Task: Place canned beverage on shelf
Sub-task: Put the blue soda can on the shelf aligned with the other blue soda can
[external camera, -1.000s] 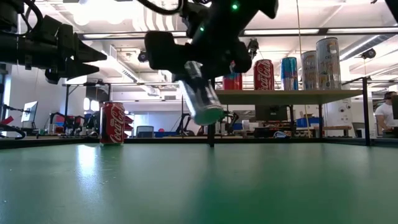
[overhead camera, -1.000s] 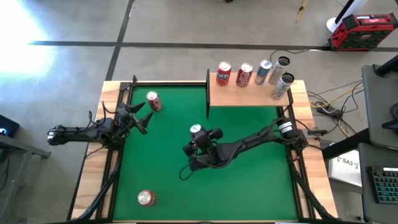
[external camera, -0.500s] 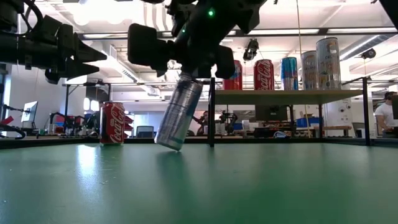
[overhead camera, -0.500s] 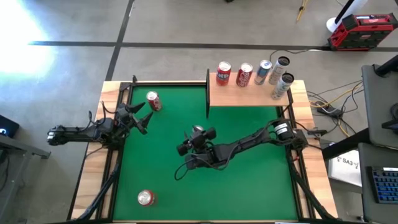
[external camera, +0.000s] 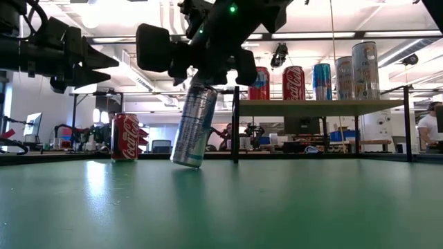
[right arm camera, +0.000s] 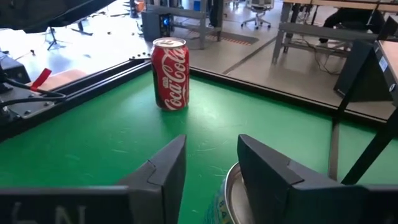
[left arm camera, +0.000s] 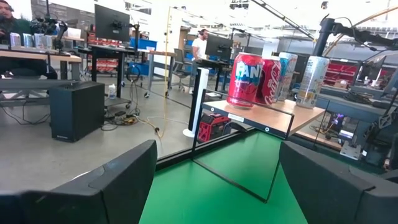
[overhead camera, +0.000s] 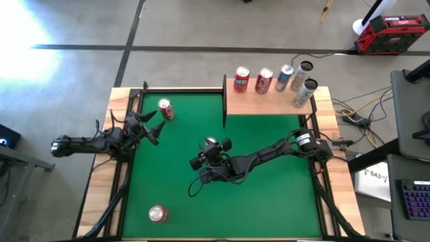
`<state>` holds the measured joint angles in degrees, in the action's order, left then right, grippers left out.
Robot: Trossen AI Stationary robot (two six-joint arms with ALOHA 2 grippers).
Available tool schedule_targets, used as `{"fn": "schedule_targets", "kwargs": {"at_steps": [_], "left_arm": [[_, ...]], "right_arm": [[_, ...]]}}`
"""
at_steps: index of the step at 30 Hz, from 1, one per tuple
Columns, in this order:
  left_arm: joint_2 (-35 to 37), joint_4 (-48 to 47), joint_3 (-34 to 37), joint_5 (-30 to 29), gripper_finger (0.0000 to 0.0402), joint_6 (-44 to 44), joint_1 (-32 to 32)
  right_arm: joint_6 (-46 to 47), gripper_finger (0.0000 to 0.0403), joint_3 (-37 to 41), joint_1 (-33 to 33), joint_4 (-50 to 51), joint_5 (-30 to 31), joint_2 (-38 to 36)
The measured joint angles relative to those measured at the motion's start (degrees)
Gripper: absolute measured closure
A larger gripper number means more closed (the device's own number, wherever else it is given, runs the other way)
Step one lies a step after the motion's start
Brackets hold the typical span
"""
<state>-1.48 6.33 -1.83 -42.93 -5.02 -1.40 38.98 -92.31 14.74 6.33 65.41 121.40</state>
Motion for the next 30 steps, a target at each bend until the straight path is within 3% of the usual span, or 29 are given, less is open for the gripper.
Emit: {"fn": "schedule_targets", "kwargs": {"at_steps": [10, 15, 20, 30], "left_arm": [[0.0, 0.0, 0.0, -0.01, 0.0078, -0.01, 0.0], [0.01, 0.02, 0.0, 0.0, 0.0078, -0.01, -0.01], [0.0, 0.0, 0.0, 0.0, 0.0078, -0.02, 0.0], [0.0, 0.02, 0.0, 0.01, 0.0078, -0.02, 0.0]], "right_arm": [[-6.14, 0.0297, 0.0, 0.26, -4.16, -5.85, 0.07], [-7.62, 0.0305, 0.0, 0.39, -3.74, -5.73, 0.09], [-12.95, 0.0301, 0.02, 0.9, -3.66, -6.44, 0.09], [-13.17, 0.0284, 0.06, 1.42, -3.99, -6.61, 0.09]]}}
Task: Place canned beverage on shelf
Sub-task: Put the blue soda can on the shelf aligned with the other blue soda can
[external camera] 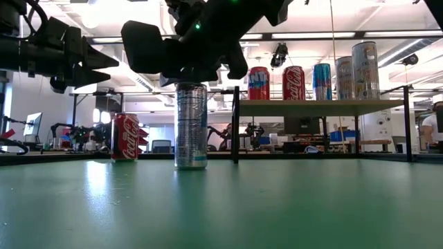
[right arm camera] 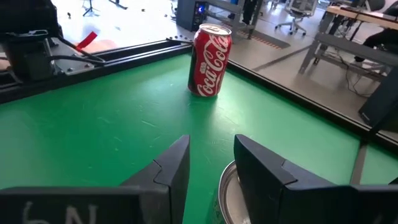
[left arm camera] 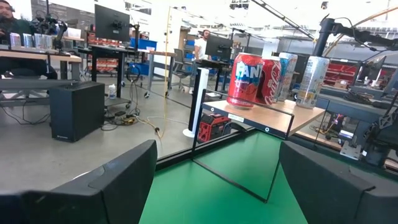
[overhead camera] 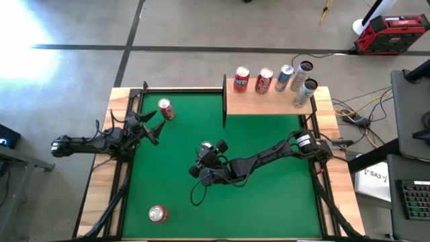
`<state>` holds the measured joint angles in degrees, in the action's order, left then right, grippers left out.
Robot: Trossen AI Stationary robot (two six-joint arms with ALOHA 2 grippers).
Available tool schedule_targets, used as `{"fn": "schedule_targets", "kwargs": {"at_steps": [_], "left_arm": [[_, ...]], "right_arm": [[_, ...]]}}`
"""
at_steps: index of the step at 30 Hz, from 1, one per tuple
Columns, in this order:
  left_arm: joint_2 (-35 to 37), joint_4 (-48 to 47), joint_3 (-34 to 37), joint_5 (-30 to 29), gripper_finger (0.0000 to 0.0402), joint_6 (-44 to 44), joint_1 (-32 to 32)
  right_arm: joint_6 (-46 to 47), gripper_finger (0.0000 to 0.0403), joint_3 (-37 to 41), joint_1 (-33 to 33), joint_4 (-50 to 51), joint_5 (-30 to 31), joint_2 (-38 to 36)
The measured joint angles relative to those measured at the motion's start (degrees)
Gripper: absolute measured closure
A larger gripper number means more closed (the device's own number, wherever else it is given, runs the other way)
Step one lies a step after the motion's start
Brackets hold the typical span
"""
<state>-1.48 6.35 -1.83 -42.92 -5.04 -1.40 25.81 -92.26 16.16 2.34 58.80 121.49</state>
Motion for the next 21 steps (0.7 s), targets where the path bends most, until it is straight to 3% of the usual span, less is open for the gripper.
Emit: {"fn": "schedule_targets", "kwargs": {"at_steps": [9, 21], "left_arm": [[0.0, 0.0, 0.0, 0.0, 0.0078, 0.01, 0.0], [0.0, -0.01, 0.0, -0.02, 0.0078, 0.0, -0.01]], "right_arm": [[0.62, 0.0267, 0.03, 0.5, -0.06, 1.38, 0.0], [1.65, 0.0085, 0.05, 1.25, 0.1, 2.5, -0.04]]}}
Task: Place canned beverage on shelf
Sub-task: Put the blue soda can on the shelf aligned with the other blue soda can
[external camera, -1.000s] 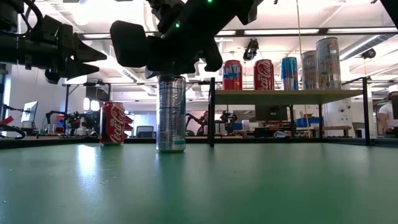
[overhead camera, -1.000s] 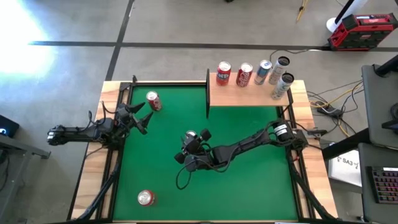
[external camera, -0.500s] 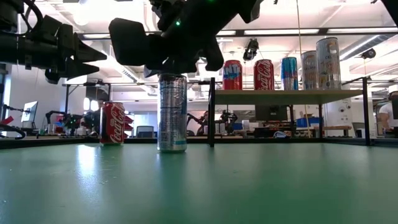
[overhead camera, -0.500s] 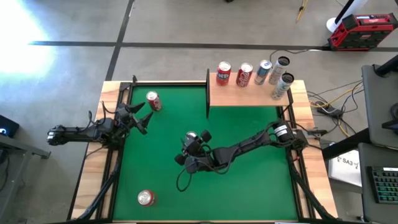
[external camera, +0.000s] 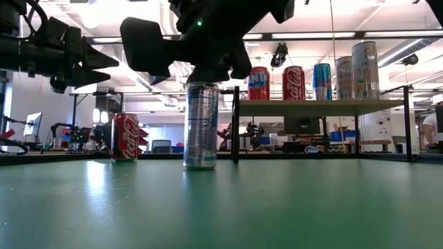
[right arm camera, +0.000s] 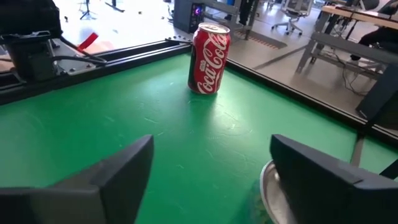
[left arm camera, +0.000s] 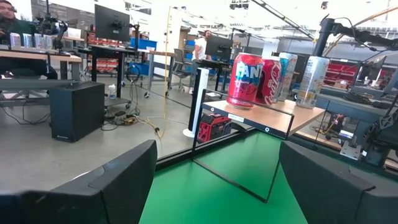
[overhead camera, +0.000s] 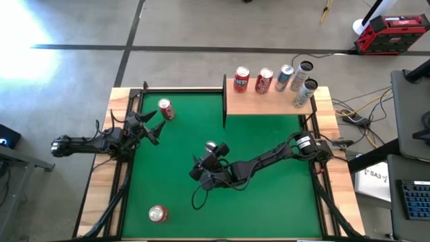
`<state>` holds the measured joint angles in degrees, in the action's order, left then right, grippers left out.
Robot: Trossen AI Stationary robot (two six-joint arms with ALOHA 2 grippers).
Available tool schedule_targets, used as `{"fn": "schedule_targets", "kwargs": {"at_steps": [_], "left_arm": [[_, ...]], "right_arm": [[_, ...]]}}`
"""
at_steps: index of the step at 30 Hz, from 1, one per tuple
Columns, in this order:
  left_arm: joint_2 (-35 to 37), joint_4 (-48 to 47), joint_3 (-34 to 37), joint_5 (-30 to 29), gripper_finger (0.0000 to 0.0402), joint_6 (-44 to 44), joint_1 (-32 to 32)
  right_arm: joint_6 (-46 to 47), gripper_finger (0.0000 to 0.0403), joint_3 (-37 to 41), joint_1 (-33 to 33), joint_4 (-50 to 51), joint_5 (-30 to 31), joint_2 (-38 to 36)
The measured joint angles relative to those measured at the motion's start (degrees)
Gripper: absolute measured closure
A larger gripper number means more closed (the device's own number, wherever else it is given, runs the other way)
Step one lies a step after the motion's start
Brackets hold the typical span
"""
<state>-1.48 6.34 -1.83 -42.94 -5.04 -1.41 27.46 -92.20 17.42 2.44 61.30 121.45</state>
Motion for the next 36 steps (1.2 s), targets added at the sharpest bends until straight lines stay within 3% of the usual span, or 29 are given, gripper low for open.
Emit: {"fn": "schedule_targets", "kwargs": {"at_steps": [5, 16, 20, 23, 29, 32, 36], "left_arm": [[0.0, 0.01, 0.0, 0.01, 0.0078, 0.01, 0.01], [0.0, 0.02, 0.0, 0.02, 0.0078, 0.02, 0.02], [0.0, -0.01, 0.0, 0.02, 0.0078, 0.0, 0.0], [0.0, 0.01, 0.0, 0.02, 0.0078, 0.01, 0.02], [0.0, 0.01, 0.0, 0.02, 0.0078, 0.02, 0.02], [0.02, 0.01, 0.0, 0.02, 0.0078, 0.02, 0.0], [0.01, 0.01, 0.0, 0.02, 0.0078, 0.0, 0.0]], "right_arm": [[0.09, 0.0049, 0.02, 0.36, 0.97, 0.37, -0.43], [-0.31, 0.0044, 0.07, 0.74, 2.57, 4.45, -3.73], [4.35, 0.0044, 0.05, 0.73, 9.03, 1.97, -7.14], [9.84, 0.0044, 0.04, 0.24, 17.6, -6.19, -10.76], [11.68, 0.0044, 0.0, -3.33, 31.1, -30.86, -17.39], [6.82, 0.0044, 0.0, -5.18, 34.61, -43.91, -18.54], [-4.76, 0.0044, 0.0, -6.8, 38.23, -55.62, -19.04]]}}
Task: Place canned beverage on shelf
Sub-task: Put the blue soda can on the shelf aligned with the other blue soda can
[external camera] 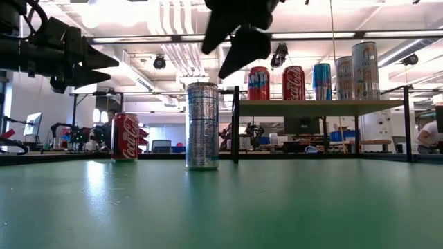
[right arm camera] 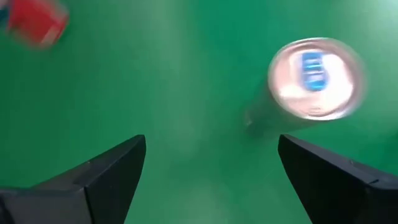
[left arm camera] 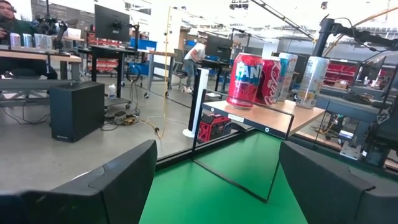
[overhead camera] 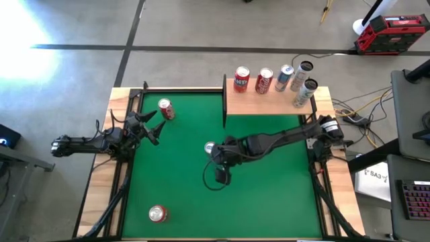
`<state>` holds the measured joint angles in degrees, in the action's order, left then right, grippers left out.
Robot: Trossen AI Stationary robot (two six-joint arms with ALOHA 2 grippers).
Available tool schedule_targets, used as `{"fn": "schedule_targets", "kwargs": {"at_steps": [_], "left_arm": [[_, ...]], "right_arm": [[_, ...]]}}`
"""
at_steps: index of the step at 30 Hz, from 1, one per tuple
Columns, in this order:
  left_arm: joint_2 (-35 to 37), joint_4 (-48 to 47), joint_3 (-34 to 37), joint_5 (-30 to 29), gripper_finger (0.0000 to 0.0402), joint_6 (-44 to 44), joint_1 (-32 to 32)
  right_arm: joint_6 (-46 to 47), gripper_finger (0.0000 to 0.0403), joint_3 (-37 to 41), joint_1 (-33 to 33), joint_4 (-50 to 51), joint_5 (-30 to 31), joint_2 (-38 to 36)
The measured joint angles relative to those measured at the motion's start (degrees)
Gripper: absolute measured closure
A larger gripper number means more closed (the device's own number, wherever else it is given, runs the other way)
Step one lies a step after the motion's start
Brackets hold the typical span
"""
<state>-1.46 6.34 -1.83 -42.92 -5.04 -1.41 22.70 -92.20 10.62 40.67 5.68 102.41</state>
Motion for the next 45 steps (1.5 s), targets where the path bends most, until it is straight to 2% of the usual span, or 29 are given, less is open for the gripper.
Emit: {"fn": "schedule_targets", "kwargs": {"at_steps": [3, 10, 17, 23, 32, 40, 45], "left_arm": [[0.0, -0.01, 0.0, 0.0, 0.0078, 0.01, 0.02], [-0.01, -0.01, 0.0, 0.0, 0.0078, 0.01, 0.0], [0.0, 0.0, 0.01, -0.01, 0.0078, 0.02, 0.0], [0.0, -0.01, 0.0, -0.02, 0.0078, 0.02, 0.0], [-0.01, -0.02, 0.02, 0.0, 0.0078, 0.02, 0.0], [-0.01, 0.0, 0.0, 0.0, 0.0078, 0.0, 0.0], [-0.01, 0.0, 0.0, -0.01, 0.0078, 0.02, 0.01]], "right_arm": [[-9.55, 0.0044, 0.0, -0.55, 1.65, -5.07, 0.0], [-20.76, 0.0044, 0.0, -1.84, 1.71, -4.46, 0.0], [-20.6, 0.0044, 0.0, -5.15, 0.49, -0.1, -0.15], [-26.76, 0.0044, -0.02, -6.73, -0.72, -2.65, -0.33], [-34.89, 0.0044, -0.04, -7.36, -2.88, -2.7, -0.23], [-35.32, 0.0044, -0.04, -9.25, -5.76, -2.95, -0.18], [-35.35, 0.0044, -0.04, -9.67, -5.78, -6.28, 0.7]]}}
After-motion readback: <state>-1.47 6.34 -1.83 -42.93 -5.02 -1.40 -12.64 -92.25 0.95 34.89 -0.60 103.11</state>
